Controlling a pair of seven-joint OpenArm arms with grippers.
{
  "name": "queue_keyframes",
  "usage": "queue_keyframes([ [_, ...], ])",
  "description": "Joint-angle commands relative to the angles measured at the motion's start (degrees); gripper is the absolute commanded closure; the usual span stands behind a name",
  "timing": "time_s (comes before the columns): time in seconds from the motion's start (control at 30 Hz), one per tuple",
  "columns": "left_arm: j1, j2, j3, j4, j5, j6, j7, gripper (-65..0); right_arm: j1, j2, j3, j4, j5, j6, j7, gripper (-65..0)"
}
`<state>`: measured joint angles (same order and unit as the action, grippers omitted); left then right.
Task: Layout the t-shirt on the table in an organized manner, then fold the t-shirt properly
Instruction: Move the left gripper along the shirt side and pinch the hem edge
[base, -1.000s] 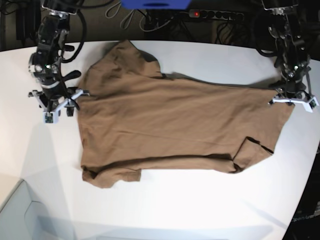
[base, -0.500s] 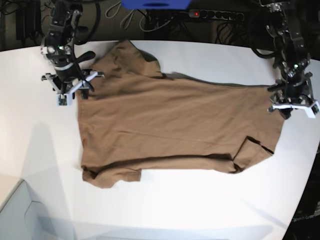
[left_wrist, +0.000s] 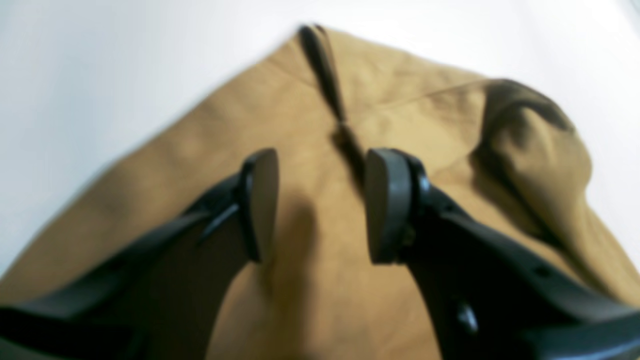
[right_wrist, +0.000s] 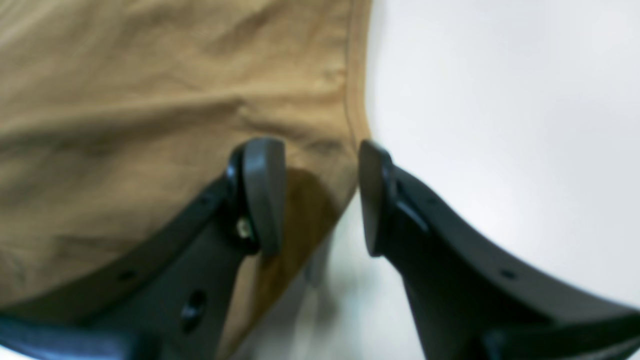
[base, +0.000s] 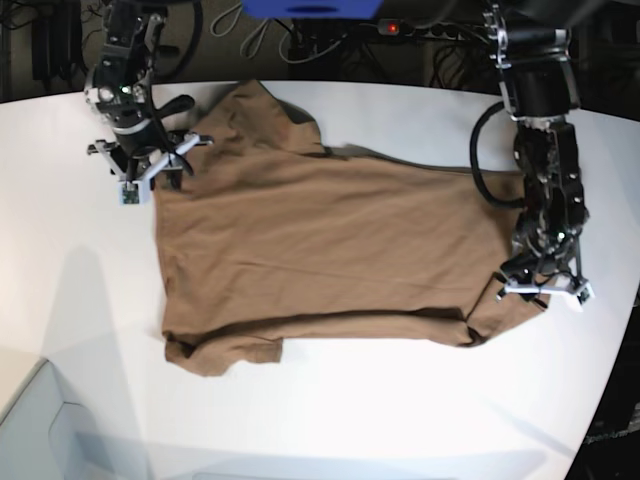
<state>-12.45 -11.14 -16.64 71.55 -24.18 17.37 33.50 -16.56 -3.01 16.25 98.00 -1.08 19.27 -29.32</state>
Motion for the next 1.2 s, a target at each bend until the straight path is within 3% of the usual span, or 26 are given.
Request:
queue_keyframes([
  [0.0, -2.37, -0.86, 0.42, -0.3, 0.23, -0.09, -1.45, -27.9, 0.42, 0.15, 0.06, 0.95, 0.6, -0.15, 1.32, -25.0],
  [0.13, -5.97, -0.78, 3.33, -4.96, 0.23, -0.09, -2.24, -27.9, 0.42, 0.15, 0.06, 0.95, 0.6, -0.15, 1.32, -24.9],
  [0.3, -6.76, -0.78, 9.13, -9.53, 0.23, -0.09, -10.59, -27.6, 0.42, 0.15, 0.06, 0.95, 0.6, -0.15, 1.23, -24.9],
  [0.4, -6.59, -0.78, 10.71, -10.58, 0.14, -0.09, -12.53, -27.6, 0.34, 0.15, 0.06, 0.95, 0.6, -0.15, 1.23, -24.9],
  [1.17, -4.74, -0.69, 10.62, -11.02, -0.3, 0.0, -12.97, -25.1, 0.51, 0.24, 0.06, 0.95, 0.6, -0.15, 1.23, -25.0],
])
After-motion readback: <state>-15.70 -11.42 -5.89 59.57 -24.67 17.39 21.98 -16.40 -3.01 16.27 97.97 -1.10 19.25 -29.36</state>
